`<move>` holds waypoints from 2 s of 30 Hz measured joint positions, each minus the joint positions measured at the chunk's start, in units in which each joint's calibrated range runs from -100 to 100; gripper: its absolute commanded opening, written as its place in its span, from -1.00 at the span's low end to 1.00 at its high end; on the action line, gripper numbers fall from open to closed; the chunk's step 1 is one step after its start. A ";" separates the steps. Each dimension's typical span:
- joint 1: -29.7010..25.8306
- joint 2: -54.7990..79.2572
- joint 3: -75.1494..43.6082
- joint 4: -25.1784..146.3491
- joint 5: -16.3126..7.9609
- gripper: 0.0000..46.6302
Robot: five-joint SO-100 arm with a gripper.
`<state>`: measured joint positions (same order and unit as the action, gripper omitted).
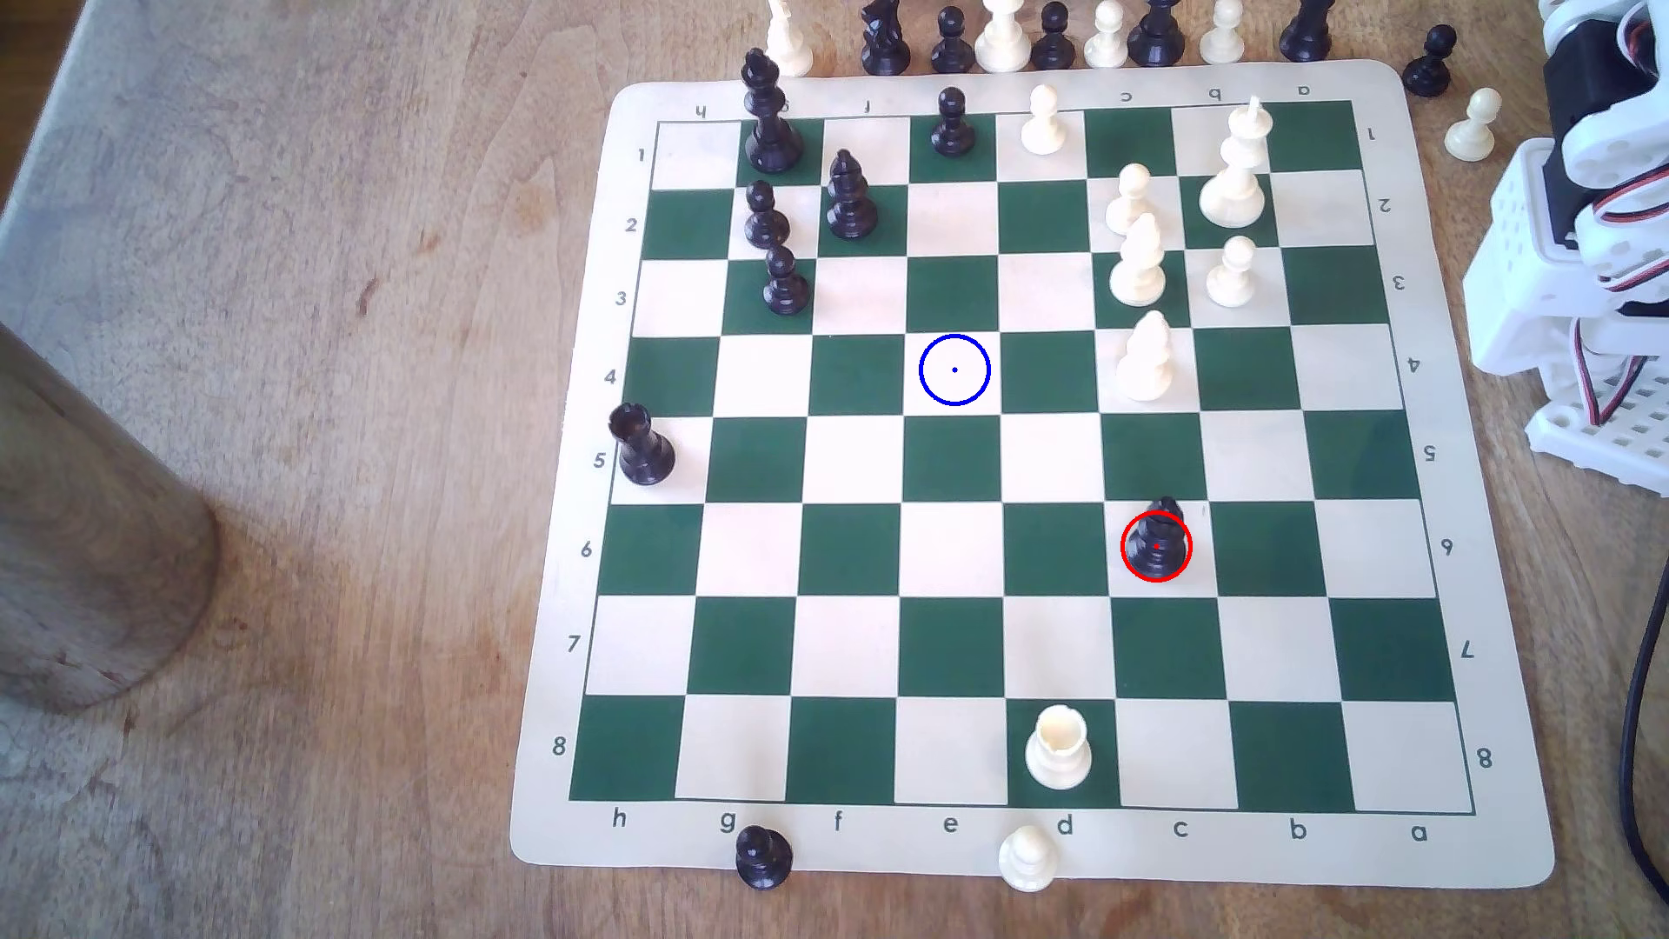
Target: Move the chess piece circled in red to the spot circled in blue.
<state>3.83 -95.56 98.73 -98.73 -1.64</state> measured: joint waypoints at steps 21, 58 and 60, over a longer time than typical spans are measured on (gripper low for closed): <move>-3.47 0.25 -5.96 61.59 0.05 -0.71; -24.26 48.76 -59.20 175.62 -21.20 -0.50; -25.37 49.69 -59.47 175.62 -21.34 -0.43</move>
<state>-21.53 -45.87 39.27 76.89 -22.98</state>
